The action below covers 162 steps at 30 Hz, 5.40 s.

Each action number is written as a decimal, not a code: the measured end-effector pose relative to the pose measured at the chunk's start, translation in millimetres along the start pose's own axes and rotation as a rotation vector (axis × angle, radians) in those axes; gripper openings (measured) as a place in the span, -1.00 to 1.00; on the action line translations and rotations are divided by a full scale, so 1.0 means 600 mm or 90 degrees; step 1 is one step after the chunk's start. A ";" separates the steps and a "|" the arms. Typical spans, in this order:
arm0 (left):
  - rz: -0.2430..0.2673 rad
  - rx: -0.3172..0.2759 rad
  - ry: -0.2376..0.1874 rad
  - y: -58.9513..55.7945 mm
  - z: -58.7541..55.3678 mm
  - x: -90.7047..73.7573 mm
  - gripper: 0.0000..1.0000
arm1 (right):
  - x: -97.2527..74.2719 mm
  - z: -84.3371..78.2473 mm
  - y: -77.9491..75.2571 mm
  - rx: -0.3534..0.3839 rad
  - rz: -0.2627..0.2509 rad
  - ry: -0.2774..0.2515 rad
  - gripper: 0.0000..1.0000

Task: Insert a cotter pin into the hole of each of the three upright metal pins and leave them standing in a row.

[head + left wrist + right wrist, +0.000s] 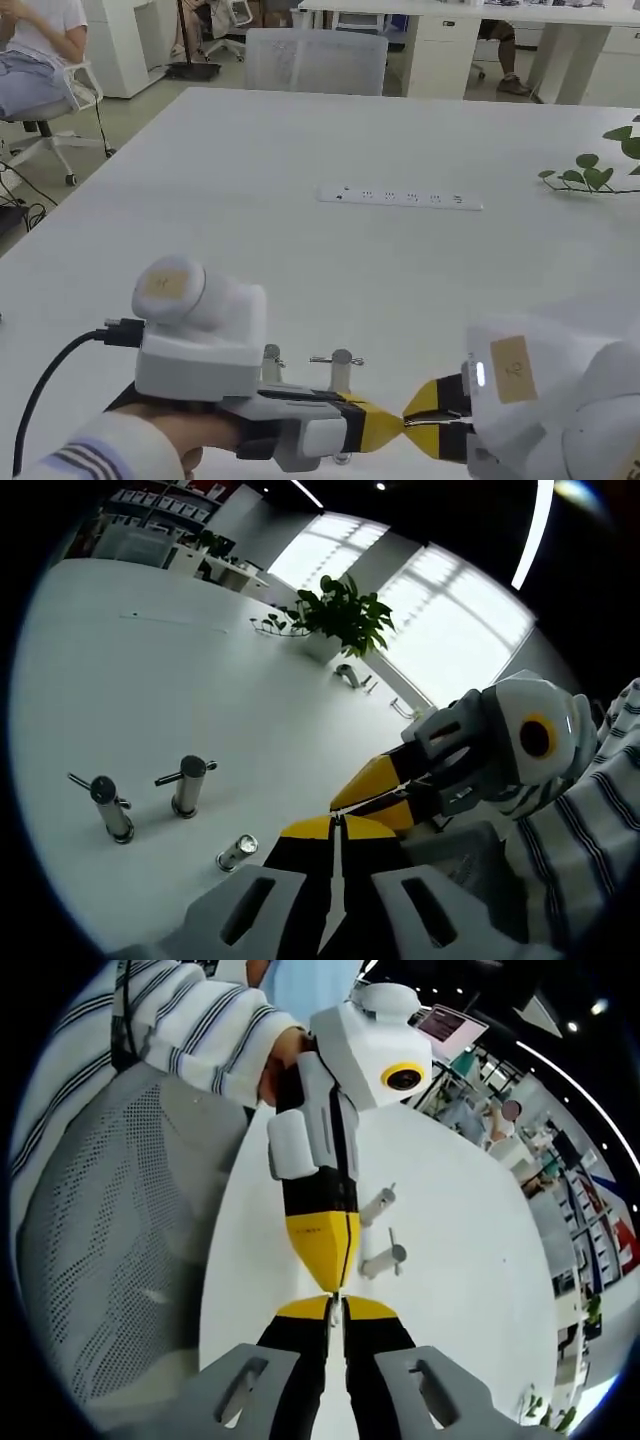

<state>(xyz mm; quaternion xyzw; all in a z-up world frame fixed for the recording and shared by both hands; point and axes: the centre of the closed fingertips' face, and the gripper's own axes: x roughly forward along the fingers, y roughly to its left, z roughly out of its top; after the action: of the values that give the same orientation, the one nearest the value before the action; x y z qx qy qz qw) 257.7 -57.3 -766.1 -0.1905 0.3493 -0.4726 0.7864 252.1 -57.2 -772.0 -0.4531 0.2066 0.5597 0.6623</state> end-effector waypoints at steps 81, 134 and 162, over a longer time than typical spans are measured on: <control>-0.149 0.331 -0.004 -0.055 -0.020 -0.018 -1.00 | -0.038 0.007 0.048 0.204 0.230 -0.125 -0.89; -0.071 0.272 0.041 -0.004 -0.052 -0.033 -0.48 | -0.021 -0.002 0.047 0.228 0.217 -0.086 -0.94; 0.008 0.287 0.055 0.100 -0.052 -0.030 -0.33 | 0.013 -0.036 0.036 0.334 0.135 -0.023 -0.94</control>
<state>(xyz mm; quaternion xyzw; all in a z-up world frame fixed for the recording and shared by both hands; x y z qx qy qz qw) 266.2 -11.9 -818.3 0.0125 0.2692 -0.5416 0.7963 239.4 -71.8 -796.9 -0.2323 0.3790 0.5609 0.6984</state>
